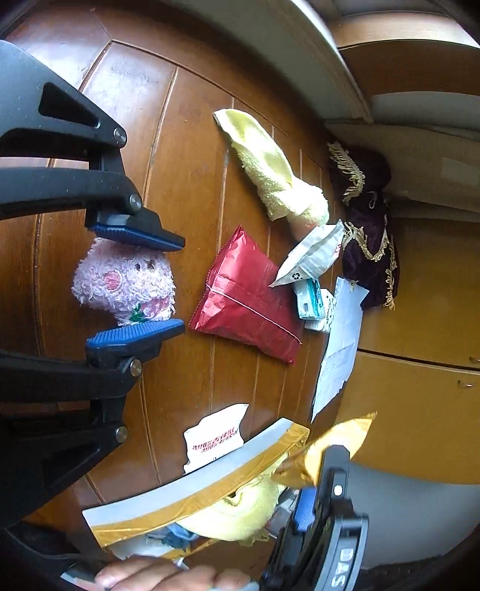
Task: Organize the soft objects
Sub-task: 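Close the left tool on the pink plush ball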
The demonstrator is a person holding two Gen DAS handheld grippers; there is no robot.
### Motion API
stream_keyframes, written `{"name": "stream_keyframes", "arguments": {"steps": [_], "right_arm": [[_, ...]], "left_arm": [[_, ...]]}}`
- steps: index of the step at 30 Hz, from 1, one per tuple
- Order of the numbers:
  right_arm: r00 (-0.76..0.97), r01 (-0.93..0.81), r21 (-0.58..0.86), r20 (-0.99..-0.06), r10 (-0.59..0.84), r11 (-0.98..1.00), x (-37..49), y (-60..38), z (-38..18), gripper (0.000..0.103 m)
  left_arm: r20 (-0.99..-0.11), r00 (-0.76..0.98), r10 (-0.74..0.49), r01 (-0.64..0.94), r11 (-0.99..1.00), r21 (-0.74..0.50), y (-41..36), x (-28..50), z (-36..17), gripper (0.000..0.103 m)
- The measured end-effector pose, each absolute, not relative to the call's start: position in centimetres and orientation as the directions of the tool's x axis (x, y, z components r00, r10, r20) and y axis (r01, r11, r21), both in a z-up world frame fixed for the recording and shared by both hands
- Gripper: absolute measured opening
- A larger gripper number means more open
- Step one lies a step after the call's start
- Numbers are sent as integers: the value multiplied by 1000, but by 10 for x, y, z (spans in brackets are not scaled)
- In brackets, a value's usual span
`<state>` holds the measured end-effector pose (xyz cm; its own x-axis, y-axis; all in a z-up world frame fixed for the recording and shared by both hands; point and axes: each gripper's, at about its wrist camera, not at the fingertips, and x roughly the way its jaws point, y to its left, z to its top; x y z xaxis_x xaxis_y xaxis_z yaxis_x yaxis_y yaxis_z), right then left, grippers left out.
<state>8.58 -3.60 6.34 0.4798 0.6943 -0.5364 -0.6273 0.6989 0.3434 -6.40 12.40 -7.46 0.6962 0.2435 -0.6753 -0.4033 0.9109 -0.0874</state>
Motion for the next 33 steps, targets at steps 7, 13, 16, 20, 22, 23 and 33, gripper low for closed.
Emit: {"name": "stream_keyframes", "arguments": {"steps": [7,13,16,20,22,23,33], "right_arm": [[496,-671,352,-442,747,653,51,-96,56,43],[507,-624,395,-453,734,674,53,-119,33,43],[506,-612,406,-459,730,679,54,-121,27,43],[513,-615,398,-455,728,681,50,-128,26,43],[513,-611,406,-451,730,680,48,-131,24,43],[513,-608,413,-448,732,678,48,-132,24,43],[540,-619,350,-460,705,703,37,-125,20,43]], "left_arm": [[-640,715,282,-411,910,-59,117,-69,-70,23],[-627,722,293,-415,908,-53,110,-68,-69,23],[-622,726,293,-410,911,-50,107,-67,-68,23],[-622,726,293,-411,910,-51,106,-68,-68,23],[-619,729,292,-412,909,-57,106,-69,-67,23],[-618,730,291,-411,910,-58,106,-69,-67,23],[-586,785,201,-349,925,-149,102,-72,-56,23]]}}
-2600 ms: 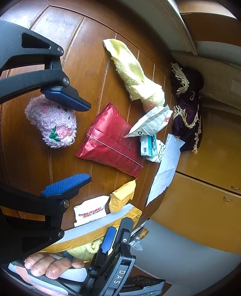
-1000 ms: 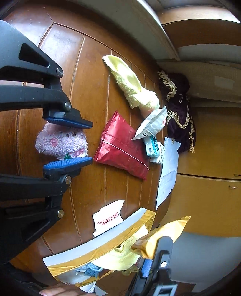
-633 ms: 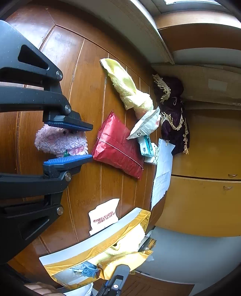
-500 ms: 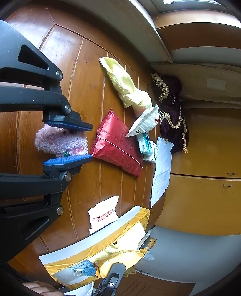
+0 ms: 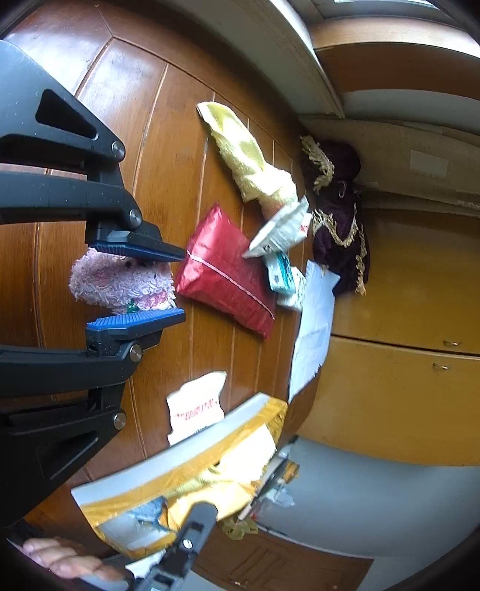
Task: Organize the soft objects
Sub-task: 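Close the left tool on the pink plush ball, then carry the pink plush ball into the box and open the left tool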
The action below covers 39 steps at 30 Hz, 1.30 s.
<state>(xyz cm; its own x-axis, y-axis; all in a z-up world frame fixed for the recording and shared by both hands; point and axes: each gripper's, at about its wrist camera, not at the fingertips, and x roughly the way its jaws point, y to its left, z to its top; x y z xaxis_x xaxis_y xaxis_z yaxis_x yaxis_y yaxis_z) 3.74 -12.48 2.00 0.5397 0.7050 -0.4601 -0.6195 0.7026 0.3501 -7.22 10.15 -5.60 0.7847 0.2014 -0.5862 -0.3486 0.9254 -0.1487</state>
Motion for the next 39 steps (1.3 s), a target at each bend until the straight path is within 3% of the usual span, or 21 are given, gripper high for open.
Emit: {"name": "stream_keyframes", "arguments": {"steps": [5,11,13,17,18,26,32,35,36,39], "right_arm": [[555,-620,352,-434,709,701,34,-135,22,43],[614,-564,351,-428,663,748,32,-155,26,43],[637,-530,340,-445,629,777,33,-161,27,35],[651,-499,341,-460,604,797,39,-169,24,34],[649,-495,344,-465,602,798,40,-171,22,29],[661,-429,385,-482,574,817,52,-193,13,28],[640,-362,466,-505,579,807,66,-210,3,30],[645,-342,466,-514,565,816,66,-213,1,29],[650,-341,462,-513,561,818,66,-213,1,29],[648,-346,485,-496,578,803,64,-214,4,30]], "left_arm": [[-516,852,94,-231,951,-207,75,-70,-21,23],[-505,856,-109,-56,953,-299,35,-36,10,23],[-496,852,-167,-5,945,-327,22,-25,18,23],[-485,836,-257,49,915,-399,4,-1,21,23],[-488,827,-277,59,908,-415,0,6,19,23],[-578,749,-326,28,886,-463,-15,38,-11,23],[-618,713,-332,49,902,-428,-31,50,-18,25],[-642,690,-335,62,910,-409,-35,55,-29,36],[-650,678,-343,49,904,-425,-31,57,-32,48],[-605,654,-453,42,821,-569,-7,51,-32,51]]}}
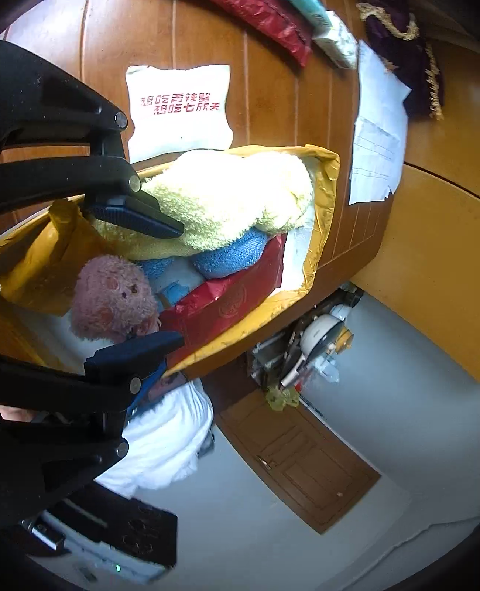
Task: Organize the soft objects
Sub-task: 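Carry the pink plush ball into the box and open the left tool, then grasp the red-print white packet with the right tool while the left tool nears the red foil packet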
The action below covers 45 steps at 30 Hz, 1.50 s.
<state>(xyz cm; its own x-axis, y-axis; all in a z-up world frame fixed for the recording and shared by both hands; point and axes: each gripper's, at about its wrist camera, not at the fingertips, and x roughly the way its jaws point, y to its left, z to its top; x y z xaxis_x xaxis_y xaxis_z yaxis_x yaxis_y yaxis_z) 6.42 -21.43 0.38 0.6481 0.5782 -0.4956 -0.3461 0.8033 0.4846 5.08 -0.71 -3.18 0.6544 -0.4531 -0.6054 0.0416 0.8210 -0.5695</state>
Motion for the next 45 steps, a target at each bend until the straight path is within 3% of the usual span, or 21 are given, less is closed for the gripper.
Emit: {"name": "stream_keyframes", "arguments": {"steps": [2,3,5,6,11,14,18,21,24,27,29,33,37,45], "right_arm": [[648,-378,479,-474,596,792,59,-212,11,33],[649,-403,469,-460,606,786,54,-208,15,36],[645,-462,449,-421,637,765,44,-199,27,52],[636,-494,441,-404,657,750,39,-192,33,64],[497,-655,414,-395,773,632,32,-140,58,70],[428,-682,365,-503,751,634,44,-90,60,72],[428,-630,224,-699,573,744,65,-26,37,72],[427,-612,138,-771,472,779,77,4,15,72],[451,-577,41,-816,361,816,84,19,-3,67],[473,-554,-4,-824,311,832,85,21,-8,64],[456,-545,-20,-846,276,838,89,25,-14,56],[469,-540,-42,-844,259,840,88,29,-16,54],[487,-523,-55,-838,245,851,89,29,-15,34],[489,-543,-25,-822,292,839,86,25,-8,11]], "left_arm": [[-552,701,-451,34,795,-606,14,37,-19,55],[-523,739,-425,29,796,-605,27,27,-11,62],[-479,815,-326,-13,816,-578,54,5,1,75],[-482,841,-246,-68,835,-546,67,-5,4,76],[-499,865,59,-308,847,-434,138,-37,-5,76],[-525,829,194,-439,807,-395,173,-47,-27,76],[-560,788,256,-536,733,-418,198,-61,-49,76],[-543,797,263,-539,715,-445,202,-67,-48,76],[-552,797,245,-526,731,-435,198,-62,-49,76],[-539,801,262,-519,752,-406,191,-61,-45,76],[-523,803,287,-522,762,-383,185,-63,-41,76],[-512,798,319,-526,783,-332,176,-62,-39,76],[-522,796,307,-514,798,-315,174,-58,-39,76],[-553,785,280,-516,790,-332,179,-54,-45,76]]}}
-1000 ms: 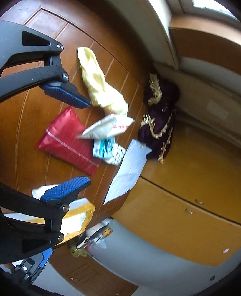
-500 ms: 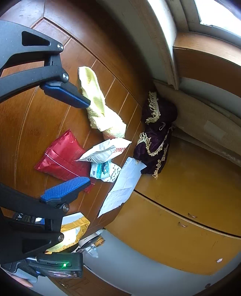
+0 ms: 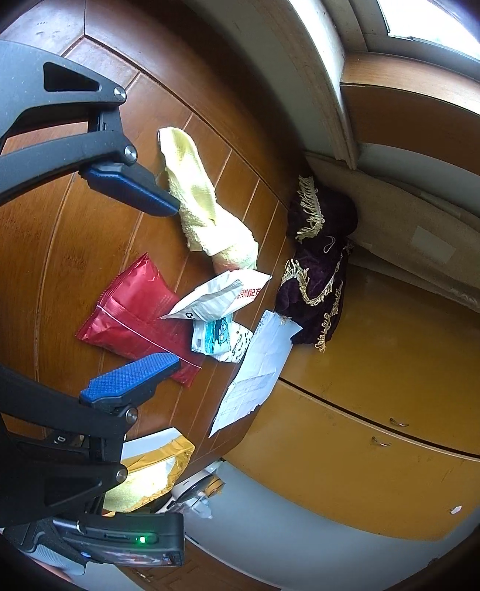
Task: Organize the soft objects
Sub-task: 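Grasp the red-print white packet with the right tool while the left tool nears the red foil packet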
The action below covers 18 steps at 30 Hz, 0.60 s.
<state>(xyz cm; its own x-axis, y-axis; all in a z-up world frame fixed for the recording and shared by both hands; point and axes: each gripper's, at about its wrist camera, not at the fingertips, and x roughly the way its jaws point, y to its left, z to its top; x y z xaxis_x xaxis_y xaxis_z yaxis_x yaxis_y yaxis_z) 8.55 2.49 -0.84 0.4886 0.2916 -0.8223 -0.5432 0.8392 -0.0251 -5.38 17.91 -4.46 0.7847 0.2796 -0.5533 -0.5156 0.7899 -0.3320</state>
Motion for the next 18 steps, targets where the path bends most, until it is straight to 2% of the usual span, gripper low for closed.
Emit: {"name": "stream_keyframes", "arguments": {"steps": [4,9,12,16,18], "right_arm": [[443,-583,142,-770,460,800,78,1,7,9],[432,-641,290,-629,646,711,72,-34,34,9],[426,-640,382,-546,721,667,80,-59,44,9],[420,-637,478,-443,792,605,92,-82,46,9],[395,-630,518,-428,813,579,98,-86,42,9]], "left_arm": [[-577,778,249,-501,799,-331,177,-49,-49,76],[-609,763,217,-461,843,-278,168,-35,-49,76],[-660,723,205,-411,895,-172,158,-17,-48,76],[-701,660,271,-368,930,13,147,13,-59,76],[-740,617,266,-333,941,60,144,30,-74,76]]}}
